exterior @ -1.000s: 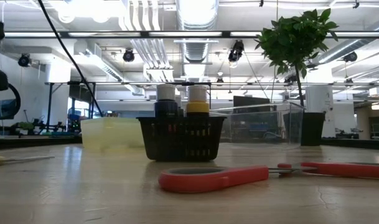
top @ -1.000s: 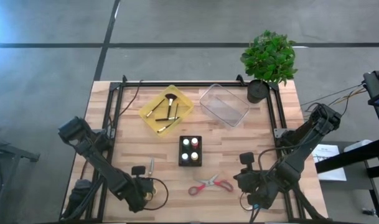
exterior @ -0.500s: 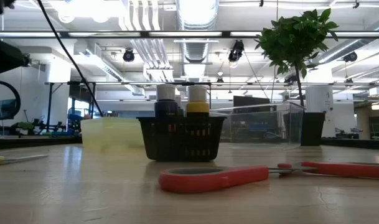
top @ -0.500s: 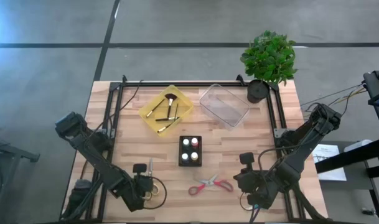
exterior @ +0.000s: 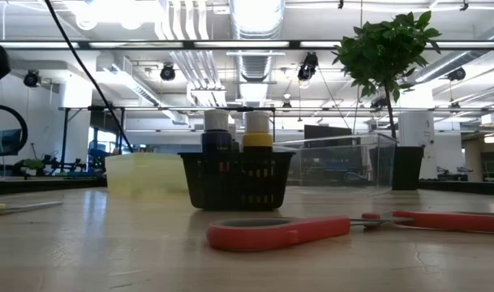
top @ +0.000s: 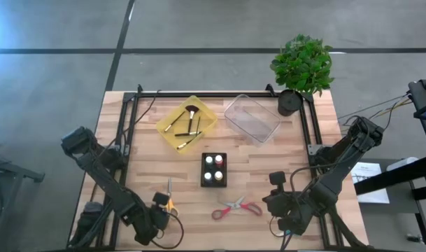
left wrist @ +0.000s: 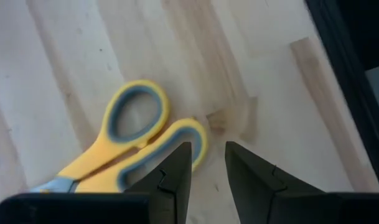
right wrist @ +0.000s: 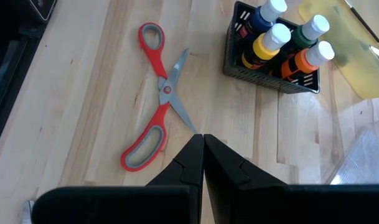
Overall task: Pick & Place Paint Supplies
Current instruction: Put the yellow scissors into the transparent bin
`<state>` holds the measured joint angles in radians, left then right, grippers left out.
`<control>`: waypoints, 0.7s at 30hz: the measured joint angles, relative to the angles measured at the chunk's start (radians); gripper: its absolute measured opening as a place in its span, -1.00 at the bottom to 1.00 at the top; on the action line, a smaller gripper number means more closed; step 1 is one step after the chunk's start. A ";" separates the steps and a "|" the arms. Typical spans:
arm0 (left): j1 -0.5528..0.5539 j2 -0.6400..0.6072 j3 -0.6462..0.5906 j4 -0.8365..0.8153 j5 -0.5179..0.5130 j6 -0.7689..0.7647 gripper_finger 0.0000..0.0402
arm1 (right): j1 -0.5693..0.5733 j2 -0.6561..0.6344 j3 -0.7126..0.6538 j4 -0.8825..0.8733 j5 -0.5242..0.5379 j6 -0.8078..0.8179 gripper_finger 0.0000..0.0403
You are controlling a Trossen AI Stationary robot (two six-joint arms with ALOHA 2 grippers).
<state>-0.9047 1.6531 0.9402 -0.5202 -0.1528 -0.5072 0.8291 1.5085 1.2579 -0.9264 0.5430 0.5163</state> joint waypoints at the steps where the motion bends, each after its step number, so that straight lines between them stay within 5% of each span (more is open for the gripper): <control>1: 0.000 0.004 -0.006 0.017 0.004 0.005 -0.47 | 0.000 0.000 0.000 0.000 0.000 0.000 -0.96; 16: 0.000 0.131 -0.005 -0.001 -0.044 0.082 -0.48 | 0.000 0.000 -0.004 0.001 0.002 0.003 -0.96; 21: 0.001 0.145 -0.003 0.022 -0.070 0.021 -0.75 | 0.000 0.000 -0.004 0.002 0.002 0.005 -0.96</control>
<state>-0.9041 1.7980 0.9371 -0.4977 -0.2225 -0.4866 0.8291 1.5085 1.2541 -0.9241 0.5450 0.5209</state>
